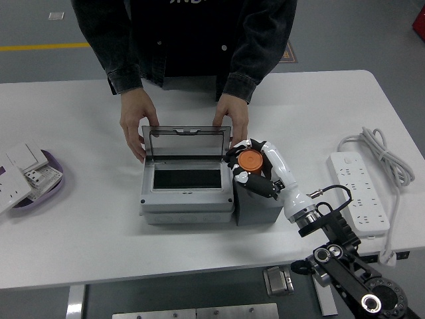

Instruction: Pick up the cylinder from the cube,place it in the box,flap close box

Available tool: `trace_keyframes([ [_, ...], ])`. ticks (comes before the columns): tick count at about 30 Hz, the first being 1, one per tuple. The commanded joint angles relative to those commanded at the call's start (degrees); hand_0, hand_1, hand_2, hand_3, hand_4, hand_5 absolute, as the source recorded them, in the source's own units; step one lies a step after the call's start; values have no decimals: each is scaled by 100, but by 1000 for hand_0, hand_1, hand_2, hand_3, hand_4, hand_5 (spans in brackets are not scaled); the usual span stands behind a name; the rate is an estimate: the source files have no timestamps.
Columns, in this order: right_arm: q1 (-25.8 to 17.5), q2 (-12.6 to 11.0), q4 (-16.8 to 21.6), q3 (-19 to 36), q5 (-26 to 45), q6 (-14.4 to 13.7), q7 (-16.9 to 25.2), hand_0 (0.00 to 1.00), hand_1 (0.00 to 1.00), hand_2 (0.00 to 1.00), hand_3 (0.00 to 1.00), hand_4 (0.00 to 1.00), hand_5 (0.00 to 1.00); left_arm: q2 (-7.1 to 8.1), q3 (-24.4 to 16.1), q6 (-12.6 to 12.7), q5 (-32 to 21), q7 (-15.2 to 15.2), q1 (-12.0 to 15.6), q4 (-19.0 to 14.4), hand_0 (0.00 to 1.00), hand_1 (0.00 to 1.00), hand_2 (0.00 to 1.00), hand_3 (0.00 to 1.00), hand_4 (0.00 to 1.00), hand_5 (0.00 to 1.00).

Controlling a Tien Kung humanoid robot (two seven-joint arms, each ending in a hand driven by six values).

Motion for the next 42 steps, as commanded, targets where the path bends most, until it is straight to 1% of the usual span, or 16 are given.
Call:
trace_keyframes([
  [3, 258, -24, 108, -180, -461, 81, -329, 381, 411, 424, 261, 92, 2, -4, -1, 1, 0, 4, 8, 0, 629, 631, 601, 643, 711, 237],
  [4, 348, -24, 123, -234, -610, 123, -432, 297, 344, 377, 248, 61, 2, -5, -3, 2, 4, 5, 10, 0, 630, 631, 601, 643, 711, 236],
  [10, 989, 62, 156, -642, -1618, 308, -1092, 297, 344, 377, 248, 61, 2, 2, -32, 3, 36, 20, 9, 0, 630, 631, 601, 643, 711, 236],
  [11, 1095, 85, 160, -707, -1797, 354, -1211, 214, 299, 364, 244, 34, 2, 4, -36, 3, 42, 23, 9, 0, 629, 631, 600, 644, 711, 237],
  [14, 1354, 152, 142, -858, -2302, 588, -1561, 214, 299, 364, 244, 34, 2, 8, -36, 3, 42, 25, 13, 0, 629, 631, 600, 644, 711, 237],
  [19, 1692, 256, 76, -1091, -3074, 1068, -2239, 203, 300, 372, 253, 36, 2, 11, -24, 2, 34, 30, 19, 0, 629, 630, 600, 643, 710, 238],
  [21, 1792, 283, 55, -1185, -3333, 1175, -2488, 203, 300, 372, 253, 36, 2, 14, -23, 2, 35, 31, 20, 0, 629, 630, 600, 643, 710, 238],
  [22, 1854, 300, 37, -1244, -3478, 1212, -2630, 235, 327, 386, 294, 45, 2, 15, -22, 1, 37, 29, 19, 0, 629, 631, 600, 643, 710, 238],
  [23, 1902, 315, 18, -1289, -3602, 1233, -2748, 235, 327, 386, 294, 45, 2, 17, -23, 0, 40, 28, 18, 0, 629, 631, 600, 643, 710, 238],
  [27, 2016, 363, -66, -1402, -3938, 1281, -2987, 235, 327, 386, 294, 45, 2, 21, -27, -4, 48, 16, 9, 0, 629, 631, 600, 643, 710, 238],
  [28, 2030, 375, -92, -1421, -3999, 1292, -2990, 230, 323, 361, 276, 2, 2, 24, -32, -7, 58, 13, 8, 0, 629, 631, 599, 643, 710, 237],
  [33, 2034, 419, -183, -1469, -4137, 1352, -2928, 230, 323, 361, 276, 2, 2, 40, -8, -18, 37, -16, 7, 0, 629, 631, 599, 643, 710, 237],
  [34, 2031, 424, -194, -1472, -4146, 1354, -2920, 385, 458, 458, 412, 134, 2, 41, -4, -19, 33, -20, 7, 0, 629, 630, 599, 642, 710, 237],
  [40, 2034, 440, -281, -1491, -4195, 1340, -2908, 385, 458, 458, 412, 134, 2, 40, -7, -22, 40, -30, 3, 0, 629, 630, 599, 642, 710, 237],
  [41, 2036, 442, -299, -1492, -4209, 1341, -2911, 763, 683, 671, 676, 434, 143, 40, -11, -22, 44, -31, 2, 0, 629, 631, 598, 640, 712, 242],
  [42, 2038, 445, -318, -1495, -4225, 1341, -2914, 763, 683, 671, 676, 434, 143, 39, -12, -21, 46, -31, 1, 0, 629, 631, 598, 640, 712, 242],
])
